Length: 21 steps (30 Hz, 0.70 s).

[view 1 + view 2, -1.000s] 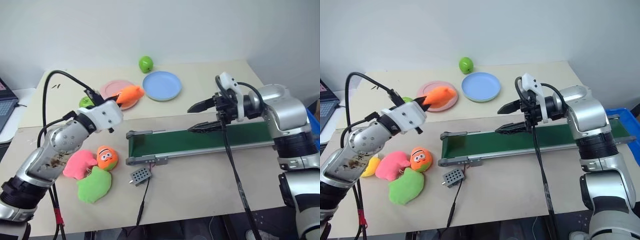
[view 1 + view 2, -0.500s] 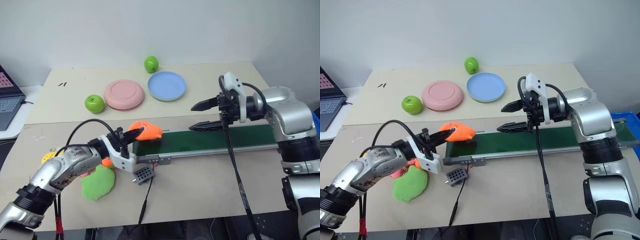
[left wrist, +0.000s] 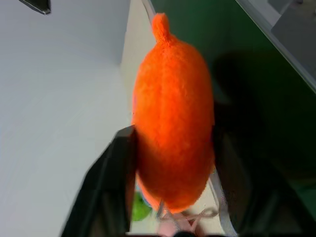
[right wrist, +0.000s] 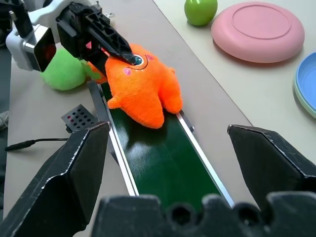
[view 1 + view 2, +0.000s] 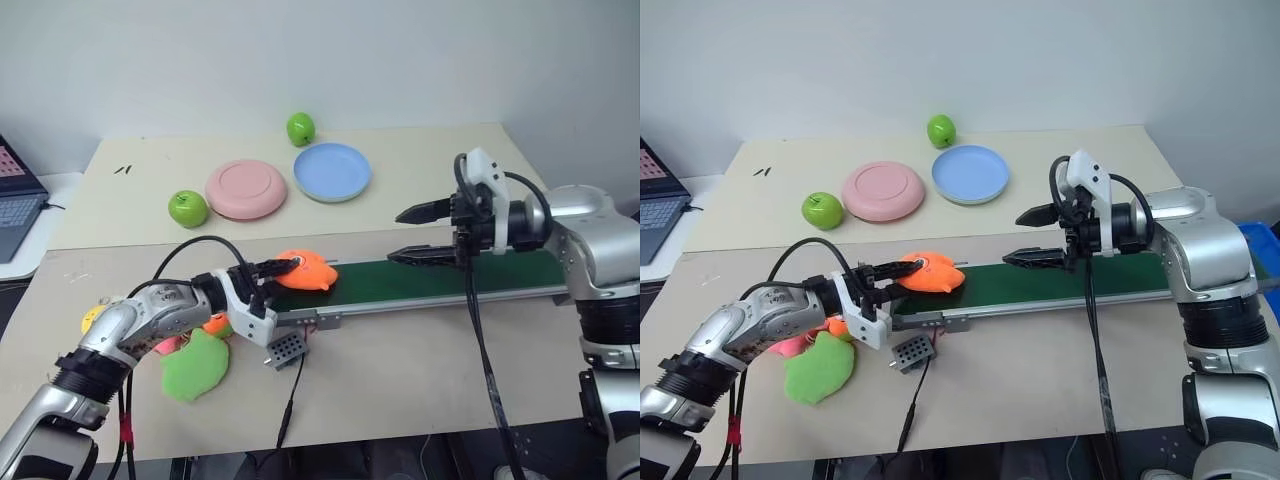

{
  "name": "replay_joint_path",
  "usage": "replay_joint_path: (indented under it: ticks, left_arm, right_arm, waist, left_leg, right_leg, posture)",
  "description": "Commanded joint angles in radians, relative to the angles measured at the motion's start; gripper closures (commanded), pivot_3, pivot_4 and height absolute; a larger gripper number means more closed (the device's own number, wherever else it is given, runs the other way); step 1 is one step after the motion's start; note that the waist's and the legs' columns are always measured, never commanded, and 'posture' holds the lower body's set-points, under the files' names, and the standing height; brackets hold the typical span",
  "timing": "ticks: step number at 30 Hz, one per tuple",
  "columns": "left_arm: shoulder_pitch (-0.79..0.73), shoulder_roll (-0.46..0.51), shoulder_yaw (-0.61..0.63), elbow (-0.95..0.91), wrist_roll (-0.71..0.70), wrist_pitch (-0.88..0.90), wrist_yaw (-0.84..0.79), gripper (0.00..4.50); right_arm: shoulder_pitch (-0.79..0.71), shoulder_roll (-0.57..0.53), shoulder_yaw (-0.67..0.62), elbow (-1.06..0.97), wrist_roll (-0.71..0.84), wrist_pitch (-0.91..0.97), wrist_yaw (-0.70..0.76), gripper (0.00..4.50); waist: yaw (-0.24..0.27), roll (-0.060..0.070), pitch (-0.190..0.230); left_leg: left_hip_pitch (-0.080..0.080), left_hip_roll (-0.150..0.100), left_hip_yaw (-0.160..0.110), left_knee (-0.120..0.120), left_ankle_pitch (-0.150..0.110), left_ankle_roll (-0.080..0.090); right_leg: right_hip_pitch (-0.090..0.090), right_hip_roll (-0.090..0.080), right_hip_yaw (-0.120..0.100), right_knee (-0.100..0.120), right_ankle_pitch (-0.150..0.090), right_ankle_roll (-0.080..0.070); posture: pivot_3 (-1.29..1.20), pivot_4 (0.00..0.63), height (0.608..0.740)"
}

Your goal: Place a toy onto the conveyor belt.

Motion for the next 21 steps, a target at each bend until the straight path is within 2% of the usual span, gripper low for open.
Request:
replay_joint_path:
  ticks: [1,3,7,11,14,16,21]
  left_arm:
    - [0.004,-0.003,-0.012,-0.044,-0.250,0.063,-0.183,0.50]
    - [0.025,0.005,-0.017,-0.125,-0.491,0.225,-0.362,0.03]
    - [0.055,0.027,0.029,-0.264,-0.739,0.526,-0.535,0.03]
    - [0.038,0.030,0.106,-0.364,-0.882,0.811,-0.562,0.03]
    - [-0.032,0.025,0.215,-0.399,-1.085,1.108,-0.536,0.03]
    - [-0.069,0.019,0.277,-0.377,-1.125,1.201,-0.506,0.03]
    - [-0.088,0.023,0.345,-0.350,-1.127,1.272,-0.504,0.03]
  right_arm:
    - [0.000,-0.018,-0.032,-0.031,0.019,-0.001,-0.006,0.00]
    - [-0.003,-0.018,-0.026,-0.023,0.017,-0.008,-0.006,0.00]
    - [-0.016,-0.012,-0.011,0.001,0.007,-0.025,-0.001,0.00]
    - [-0.026,-0.010,-0.004,0.018,0.003,-0.038,0.007,0.00]
    - [-0.029,-0.019,-0.005,0.028,0.005,-0.039,0.019,0.00]
    - [-0.027,-0.027,-0.004,0.033,0.000,-0.043,0.028,0.00]
    - [-0.026,-0.031,-0.006,0.036,-0.006,-0.044,0.036,0.00]
  waist:
    - [0.000,0.000,0.000]
    - [0.001,0.000,0.000]
    - [0.000,0.000,0.000]
    - [-0.001,0.000,0.000]
    - [-0.001,0.000,0.000]
    - [-0.001,0.000,0.000]
    - [-0.005,0.000,0.000]
  left_leg:
    - [0.000,0.000,0.000,0.000,0.000,0.000]
    - [0.000,0.000,0.000,0.001,0.000,0.001]
    - [-0.001,0.001,0.000,0.003,-0.001,0.002]
    - [-0.001,0.001,0.000,0.003,-0.001,0.002]
    - [-0.001,0.001,0.000,0.004,-0.001,0.002]
    - [-0.001,0.000,0.000,0.005,-0.001,0.002]
    - [0.000,0.000,0.000,0.004,-0.002,0.002]
  right_leg:
    - [0.000,0.000,0.000,0.000,0.000,0.000]
    - [0.000,0.000,0.000,0.000,0.000,0.000]
    - [0.000,0.000,0.000,0.001,0.000,0.000]
    - [0.000,0.000,0.000,0.001,0.000,0.001]
    - [0.000,0.000,0.000,0.001,0.000,0.001]
    - [0.000,0.000,0.000,0.001,0.000,0.001]
    - [0.001,0.000,0.000,0.000,0.000,0.001]
  posture:
    - [0.00,0.150,0.740]
    - [0.00,0.150,0.740]
    - [0.00,0.150,0.740]
    - [0.00,0.150,0.740]
    - [0.00,0.150,0.740]
    - [0.00,0.150,0.740]
    - [0.00,0.150,0.740]
